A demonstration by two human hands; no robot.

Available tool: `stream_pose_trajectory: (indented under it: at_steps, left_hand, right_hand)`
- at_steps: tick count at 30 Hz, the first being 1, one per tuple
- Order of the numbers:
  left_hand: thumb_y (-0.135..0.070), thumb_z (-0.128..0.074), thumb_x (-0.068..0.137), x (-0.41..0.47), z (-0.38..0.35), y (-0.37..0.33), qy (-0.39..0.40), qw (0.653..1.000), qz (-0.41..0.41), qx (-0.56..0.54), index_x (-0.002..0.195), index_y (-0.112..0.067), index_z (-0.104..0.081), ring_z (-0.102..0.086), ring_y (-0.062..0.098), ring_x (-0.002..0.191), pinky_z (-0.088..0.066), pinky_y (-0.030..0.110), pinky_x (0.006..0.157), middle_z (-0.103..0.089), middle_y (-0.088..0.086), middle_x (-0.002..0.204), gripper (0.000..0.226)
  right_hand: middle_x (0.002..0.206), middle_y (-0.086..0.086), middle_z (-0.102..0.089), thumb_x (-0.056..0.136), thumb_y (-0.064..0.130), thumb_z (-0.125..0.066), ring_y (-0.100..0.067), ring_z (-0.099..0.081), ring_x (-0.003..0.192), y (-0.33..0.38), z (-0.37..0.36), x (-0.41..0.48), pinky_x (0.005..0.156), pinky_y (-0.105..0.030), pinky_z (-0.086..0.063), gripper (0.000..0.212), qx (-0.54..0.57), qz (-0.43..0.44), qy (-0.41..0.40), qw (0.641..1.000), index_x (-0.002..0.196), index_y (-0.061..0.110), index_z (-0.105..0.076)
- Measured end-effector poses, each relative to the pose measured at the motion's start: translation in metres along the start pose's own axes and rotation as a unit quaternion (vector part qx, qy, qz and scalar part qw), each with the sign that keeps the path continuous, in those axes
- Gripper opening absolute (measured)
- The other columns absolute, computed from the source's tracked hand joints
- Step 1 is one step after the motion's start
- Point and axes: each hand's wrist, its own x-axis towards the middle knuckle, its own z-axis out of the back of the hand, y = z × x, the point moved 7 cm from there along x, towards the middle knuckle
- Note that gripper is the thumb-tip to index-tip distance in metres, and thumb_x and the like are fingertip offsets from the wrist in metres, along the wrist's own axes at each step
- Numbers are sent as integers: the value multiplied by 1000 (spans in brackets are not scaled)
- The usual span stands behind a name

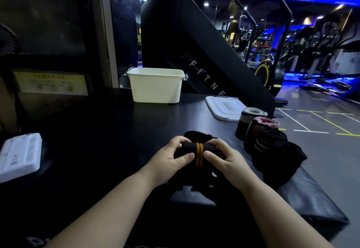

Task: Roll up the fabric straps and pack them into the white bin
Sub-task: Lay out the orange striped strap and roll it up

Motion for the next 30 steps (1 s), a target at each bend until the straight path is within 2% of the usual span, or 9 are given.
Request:
stream_pose_trajectory:
  at_steps: [3,5,9,14,18,20,23,25,30]
  left_hand:
    - [-36,-62,92,1,0,-1,-5,1000,10,0,117,-35,-55,-61,14,100,-51,33,92,-59,-1,111,26]
    - [-38,-61,93,1,0,-2,-8,1000,15,2,116,-33,-56,-62,13,100,-51,34,92,-62,0,109,25]
    - [-39,-63,91,0,2,-3,-22,999,19,17,115,-30,-58,-61,10,99,-51,30,91,-63,-5,106,26]
    - [-31,-73,85,-2,1,-6,-7,998,-23,62,129,-33,-50,-52,1,108,-40,13,94,-51,-16,117,50]
    - [-50,-66,77,-1,-1,2,-6,1000,1,28,125,-49,-48,-58,8,107,-49,35,98,-55,-11,114,51]
    - [-55,-59,75,1,-2,3,-10,999,6,34,122,-46,-52,-57,8,109,-47,36,100,-57,-10,116,49]
    - [-59,-53,75,4,-2,3,-20,998,18,49,125,-37,-53,-53,8,113,-42,33,103,-58,-8,119,54]
    - [-63,-48,76,5,-3,4,-20,997,29,65,127,-34,-51,-53,10,116,-41,35,104,-57,-7,122,59]
    - [-61,-51,85,7,-3,3,-18,996,41,82,131,-33,-49,-48,12,121,-38,37,108,-53,-6,127,54]
  right_hand:
    - [101,16,-61,72,54,-64,2,-59,95,2,0,0,82,-15,-47,26,-16,15,-1,1000,95,44,-58]
    - [109,18,-59,70,60,-64,-2,-60,100,0,-1,0,87,-22,-49,36,-30,28,7,999,102,45,-59]
    - [105,6,-64,75,45,-70,-13,-66,76,-5,-3,-3,75,-25,-53,38,32,1,26,999,110,48,-55]
    - [86,19,-64,78,44,-64,1,-59,71,-1,-2,-2,70,-14,-45,23,22,8,11,1000,100,47,-57]
    - [89,24,-65,90,35,-66,4,-60,84,-2,0,-2,74,-12,-43,18,-17,18,-1,1000,98,49,-57]
    - [98,22,-64,89,39,-65,5,-58,94,-2,1,-2,81,-12,-43,19,-42,26,-10,999,101,51,-56]
    - [119,27,-47,81,48,-60,10,-48,111,0,-3,-3,90,-10,-41,40,-62,43,5,997,119,51,-48]
    - [121,28,-45,80,48,-60,8,-47,113,0,-4,-3,91,-10,-40,49,-59,48,12,997,126,49,-44]
    - [110,20,-58,84,42,-61,1,-55,102,0,-2,1,86,-15,-44,23,-50,49,-5,998,103,52,-54]
